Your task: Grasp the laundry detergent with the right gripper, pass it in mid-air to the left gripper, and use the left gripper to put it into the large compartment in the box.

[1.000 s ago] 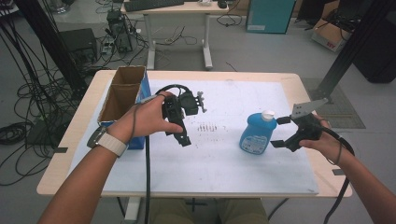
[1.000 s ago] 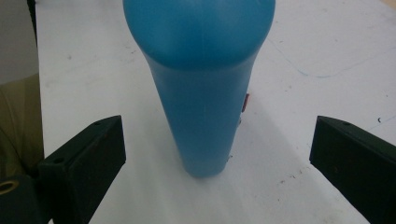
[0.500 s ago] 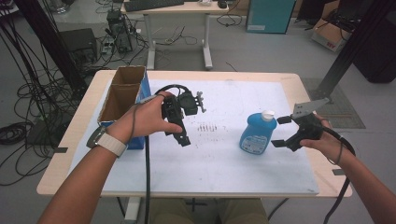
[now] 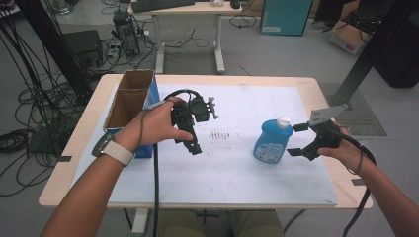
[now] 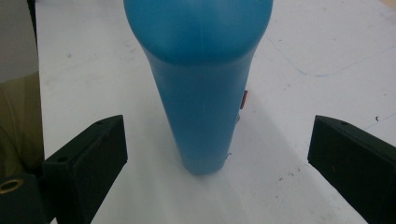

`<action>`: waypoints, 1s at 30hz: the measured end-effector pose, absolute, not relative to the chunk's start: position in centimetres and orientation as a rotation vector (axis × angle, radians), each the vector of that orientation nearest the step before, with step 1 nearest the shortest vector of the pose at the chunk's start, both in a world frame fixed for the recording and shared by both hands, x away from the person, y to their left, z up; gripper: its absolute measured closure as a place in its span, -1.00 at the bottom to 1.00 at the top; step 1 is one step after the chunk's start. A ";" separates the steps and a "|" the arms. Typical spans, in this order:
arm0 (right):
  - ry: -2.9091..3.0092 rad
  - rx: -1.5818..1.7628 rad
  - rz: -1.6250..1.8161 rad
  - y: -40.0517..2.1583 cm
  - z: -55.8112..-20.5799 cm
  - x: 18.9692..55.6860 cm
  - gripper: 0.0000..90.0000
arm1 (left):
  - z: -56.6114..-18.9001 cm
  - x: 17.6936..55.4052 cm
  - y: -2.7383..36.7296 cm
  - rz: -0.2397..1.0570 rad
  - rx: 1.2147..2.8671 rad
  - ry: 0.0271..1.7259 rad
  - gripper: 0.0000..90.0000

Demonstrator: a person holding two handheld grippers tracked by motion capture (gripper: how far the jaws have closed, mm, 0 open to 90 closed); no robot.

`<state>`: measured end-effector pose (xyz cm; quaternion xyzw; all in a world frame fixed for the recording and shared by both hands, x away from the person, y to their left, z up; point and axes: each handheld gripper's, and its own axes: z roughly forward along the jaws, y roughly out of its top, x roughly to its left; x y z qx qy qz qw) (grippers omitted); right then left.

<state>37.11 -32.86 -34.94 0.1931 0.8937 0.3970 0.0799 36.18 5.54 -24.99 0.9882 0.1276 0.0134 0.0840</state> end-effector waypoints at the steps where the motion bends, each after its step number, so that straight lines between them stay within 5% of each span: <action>1: 2.673 0.577 1.187 -32.9 -34.9 37.1 -0.90 | -25.0 36.2 5.5 0.038 2.951 0.380 -0.80; 30: 2.674 0.576 1.193 -32.9 -35.0 37.1 -0.90 | -25.0 36.3 5.7 0.048 2.953 0.375 -0.80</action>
